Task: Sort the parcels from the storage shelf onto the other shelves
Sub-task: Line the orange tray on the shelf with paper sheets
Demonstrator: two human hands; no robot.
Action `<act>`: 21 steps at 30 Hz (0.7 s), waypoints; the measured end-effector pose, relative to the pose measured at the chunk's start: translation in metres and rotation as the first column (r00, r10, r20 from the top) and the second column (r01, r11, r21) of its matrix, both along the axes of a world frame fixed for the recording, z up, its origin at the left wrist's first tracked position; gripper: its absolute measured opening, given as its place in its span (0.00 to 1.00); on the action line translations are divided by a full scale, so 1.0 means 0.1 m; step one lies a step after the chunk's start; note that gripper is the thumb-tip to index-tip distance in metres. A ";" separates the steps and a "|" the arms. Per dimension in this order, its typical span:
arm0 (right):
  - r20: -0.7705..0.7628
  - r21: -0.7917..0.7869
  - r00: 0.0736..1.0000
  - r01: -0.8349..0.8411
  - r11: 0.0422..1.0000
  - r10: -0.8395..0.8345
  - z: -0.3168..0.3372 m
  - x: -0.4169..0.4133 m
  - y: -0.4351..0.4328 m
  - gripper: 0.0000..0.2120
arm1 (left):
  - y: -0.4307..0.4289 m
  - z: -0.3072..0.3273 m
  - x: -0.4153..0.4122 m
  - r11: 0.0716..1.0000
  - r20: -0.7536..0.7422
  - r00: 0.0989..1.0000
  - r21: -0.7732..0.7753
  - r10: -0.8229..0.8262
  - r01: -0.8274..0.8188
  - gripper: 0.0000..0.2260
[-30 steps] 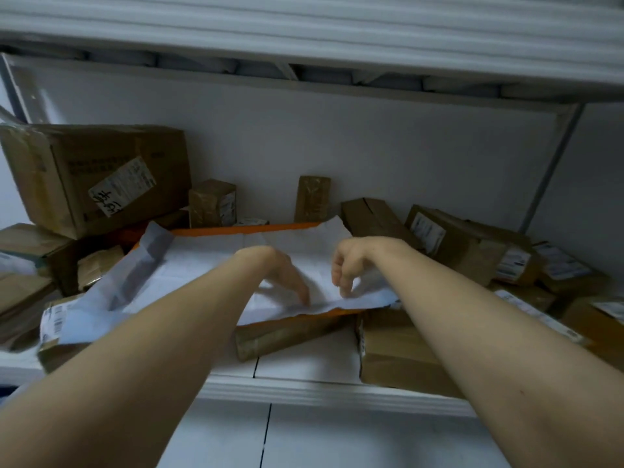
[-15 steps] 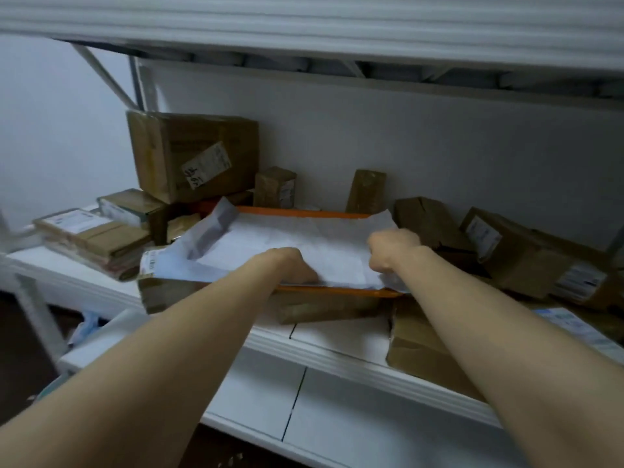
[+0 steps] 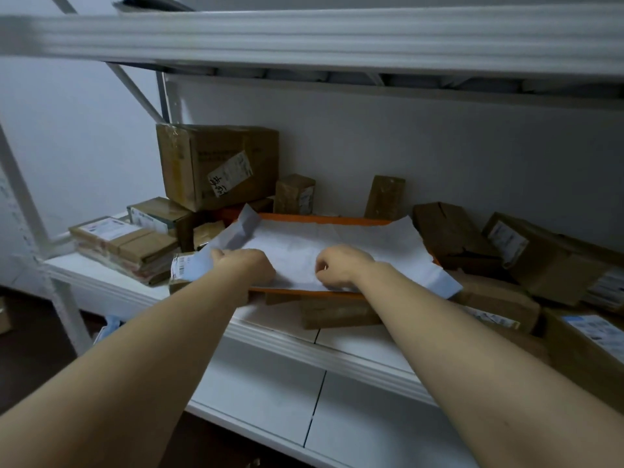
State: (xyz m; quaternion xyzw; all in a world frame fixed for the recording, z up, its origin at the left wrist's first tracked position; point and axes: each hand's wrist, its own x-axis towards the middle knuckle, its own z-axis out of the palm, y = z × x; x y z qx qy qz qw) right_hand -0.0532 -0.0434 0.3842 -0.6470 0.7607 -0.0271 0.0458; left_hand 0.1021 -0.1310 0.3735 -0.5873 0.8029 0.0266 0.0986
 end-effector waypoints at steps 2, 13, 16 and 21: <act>-0.005 0.024 1.000 0.017 1.000 -0.017 -0.04 0.01 -0.03 0.09 | 0.00 0.00 0.04 1.000 0.043 0.999 -0.015 -0.020 0.020 0.17; 0.240 0.017 0.959 0.152 0.988 -0.151 0.11 -0.07 0.05 0.13 | 0.10 0.26 -0.54 0.966 -0.089 0.962 -0.055 -0.257 0.253 0.22; 0.321 -0.158 0.924 0.268 0.950 -0.207 0.23 -0.21 0.23 0.15 | 0.27 0.29 -0.85 0.913 -0.160 0.899 -0.061 -0.407 0.403 0.18; 0.281 -0.339 0.861 0.503 0.795 -0.425 0.35 -0.50 0.78 0.16 | 0.68 0.35 -1.26 0.802 -0.246 0.771 -0.046 -0.587 0.596 0.20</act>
